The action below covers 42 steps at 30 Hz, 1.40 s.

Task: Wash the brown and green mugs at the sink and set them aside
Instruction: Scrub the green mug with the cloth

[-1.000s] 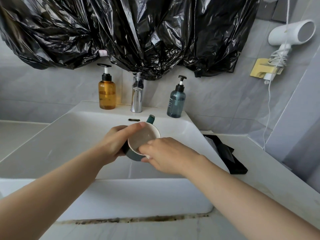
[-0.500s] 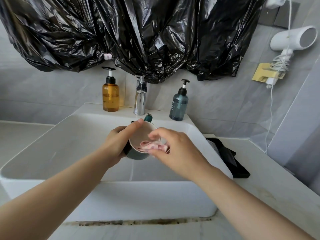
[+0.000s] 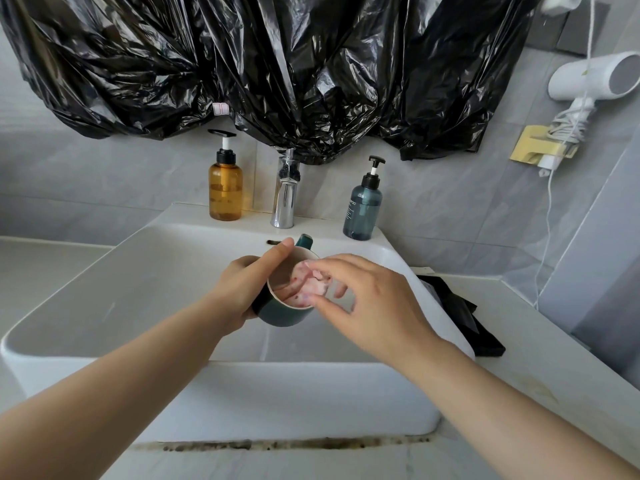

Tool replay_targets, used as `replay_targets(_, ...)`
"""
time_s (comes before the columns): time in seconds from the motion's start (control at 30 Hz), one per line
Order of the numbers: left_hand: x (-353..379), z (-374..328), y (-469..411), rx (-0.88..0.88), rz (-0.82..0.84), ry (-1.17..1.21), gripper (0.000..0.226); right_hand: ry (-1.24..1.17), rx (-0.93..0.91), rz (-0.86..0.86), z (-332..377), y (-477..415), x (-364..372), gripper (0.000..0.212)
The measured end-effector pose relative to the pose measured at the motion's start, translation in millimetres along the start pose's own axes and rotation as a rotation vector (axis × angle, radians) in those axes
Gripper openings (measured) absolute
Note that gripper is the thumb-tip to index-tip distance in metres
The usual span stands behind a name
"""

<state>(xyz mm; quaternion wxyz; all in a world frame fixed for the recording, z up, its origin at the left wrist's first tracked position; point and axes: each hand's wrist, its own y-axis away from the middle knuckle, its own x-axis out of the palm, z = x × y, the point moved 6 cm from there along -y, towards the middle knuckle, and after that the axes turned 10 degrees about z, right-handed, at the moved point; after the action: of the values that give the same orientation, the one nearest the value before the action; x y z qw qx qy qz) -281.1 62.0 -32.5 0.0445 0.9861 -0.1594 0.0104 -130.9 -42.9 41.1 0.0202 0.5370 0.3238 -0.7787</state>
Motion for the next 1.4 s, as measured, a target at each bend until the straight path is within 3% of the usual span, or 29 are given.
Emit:
replay_targets(0.07, 0, 0, -1, 0.006, 0.007, 0.004, 0.096, 0.106, -0.158, 0.005, 8, 7, 2, 0.023)
replay_targets(0.13, 2, 0, -1, 0.009, 0.023, -0.010, 0.095, 0.143, -0.236, 0.132, 8, 8, 14, 0.027)
replay_targets(0.23, 6, 0, 0, 0.015, 0.044, -0.039, 0.085, 0.252, -0.171, 0.387, 1, 1, 33, 0.032)
replay_targets(0.33, 5, 1, 0, 0.010, 0.039, -0.073, 0.077, 0.437, -0.180, 0.487, 2, -11, 40, 0.030)
replay_targets(0.43, 3, 0, 0, -0.003, 0.055, -0.044, 0.084, 0.469, -0.234, 0.497, 3, -20, 41, 0.035)
replay_targets(0.63, 5, 0, 2, -0.020, 0.073, -0.043, 0.075, 0.339, -0.306, 0.489, -3, -12, 43, 0.059)
replay_targets(0.8, 12, -3, 6, 0.001, 0.115, -0.047, 0.072, 0.355, -0.348, 0.472, -1, -13, 49, 0.056)
replay_targets(0.97, 9, -1, 3, 0.013, 0.101, -0.052, 0.087, 0.470, -0.293, 0.512, -3, -20, 59, 0.053)
replay_targets(1.13, 7, -4, 2, 0.041, 0.078, -0.054, 0.080, 0.570, -0.183, 0.530, -3, -30, 65, 0.063)
replay_targets(1.23, 6, -6, 4, 0.050, 0.065, -0.053, 0.083, 0.629, -0.114, 0.545, 0, -35, 65, 0.050)
replay_targets(1.33, 7, -8, 6, 0.041, 0.046, -0.027, 0.082, 0.656, -0.151, 0.545, 5, -37, 55, 0.022)
replay_targets(1.4, 8, -8, 7, 0.028, 0.040, -0.016, 0.080, 0.612, -0.178, 0.580, 4, -36, 50, 0.016)
